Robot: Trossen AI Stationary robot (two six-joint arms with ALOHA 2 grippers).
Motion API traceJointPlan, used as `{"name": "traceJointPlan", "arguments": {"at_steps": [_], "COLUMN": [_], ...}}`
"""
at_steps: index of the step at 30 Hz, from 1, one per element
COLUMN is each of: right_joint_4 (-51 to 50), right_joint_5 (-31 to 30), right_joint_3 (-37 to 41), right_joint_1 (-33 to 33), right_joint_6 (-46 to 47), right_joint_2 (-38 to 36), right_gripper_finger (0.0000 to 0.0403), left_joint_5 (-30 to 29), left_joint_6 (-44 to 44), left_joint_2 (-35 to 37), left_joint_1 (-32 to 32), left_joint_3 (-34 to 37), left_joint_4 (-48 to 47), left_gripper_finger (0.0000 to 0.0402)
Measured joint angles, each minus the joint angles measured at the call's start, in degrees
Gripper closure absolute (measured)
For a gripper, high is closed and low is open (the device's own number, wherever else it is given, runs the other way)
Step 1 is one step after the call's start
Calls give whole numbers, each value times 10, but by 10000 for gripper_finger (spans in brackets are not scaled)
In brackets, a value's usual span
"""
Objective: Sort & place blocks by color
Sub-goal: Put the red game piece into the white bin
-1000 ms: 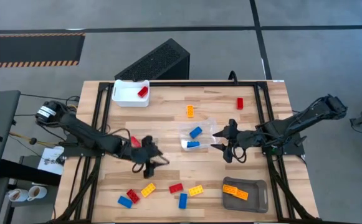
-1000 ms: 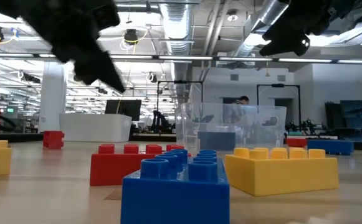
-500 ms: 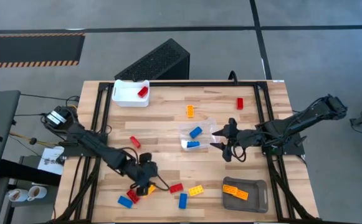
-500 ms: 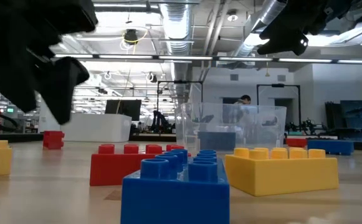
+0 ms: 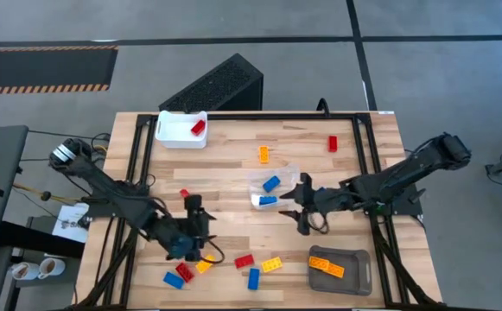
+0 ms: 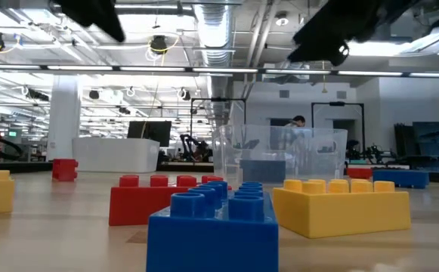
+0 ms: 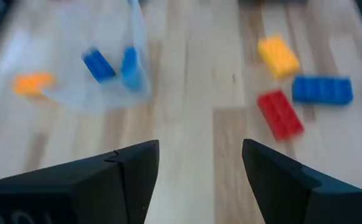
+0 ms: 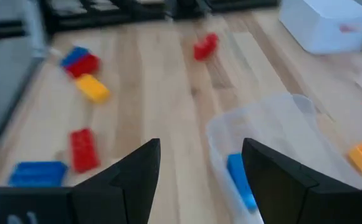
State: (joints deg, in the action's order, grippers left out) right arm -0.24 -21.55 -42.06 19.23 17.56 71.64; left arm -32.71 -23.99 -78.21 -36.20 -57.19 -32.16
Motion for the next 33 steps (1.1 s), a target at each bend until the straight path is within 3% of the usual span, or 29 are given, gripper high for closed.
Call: {"name": "traceJointPlan", "arguments": {"at_steps": [2,5,8,13,16,20,26,33], "right_joint_4": [-63,-233,-350,-326,-297,-302,-270,-233], "right_joint_5": [-39,-147,-206,-118,-55,-47,-30,-1], "right_joint_3": [-14,-39,-31,9,40,81,122,123], "right_joint_1": [-17,-53,-95,-197,-268,-369,-496,-584], "right_joint_6": [54,201,265,214,174,181,179,150], "right_joint_2": [9,-2,-31,-86,-108,-118,-101,-53], "right_gripper_finger": [153,153,153,156,164,176,180,158], "left_joint_5": [-32,-83,-124,-125,-72,-11,-4,54], "left_joint_6": [23,56,95,199,251,280,264,238], "left_joint_2": [31,76,117,192,234,275,299,285], "left_joint_1": [-7,-12,-10,11,35,74,125,162], "left_joint_3": [24,74,128,228,290,355,376,376], "left_joint_4": [35,127,240,440,583,709,726,727], "left_gripper_finger": [188,188,188,189,197,213,235,248]}}
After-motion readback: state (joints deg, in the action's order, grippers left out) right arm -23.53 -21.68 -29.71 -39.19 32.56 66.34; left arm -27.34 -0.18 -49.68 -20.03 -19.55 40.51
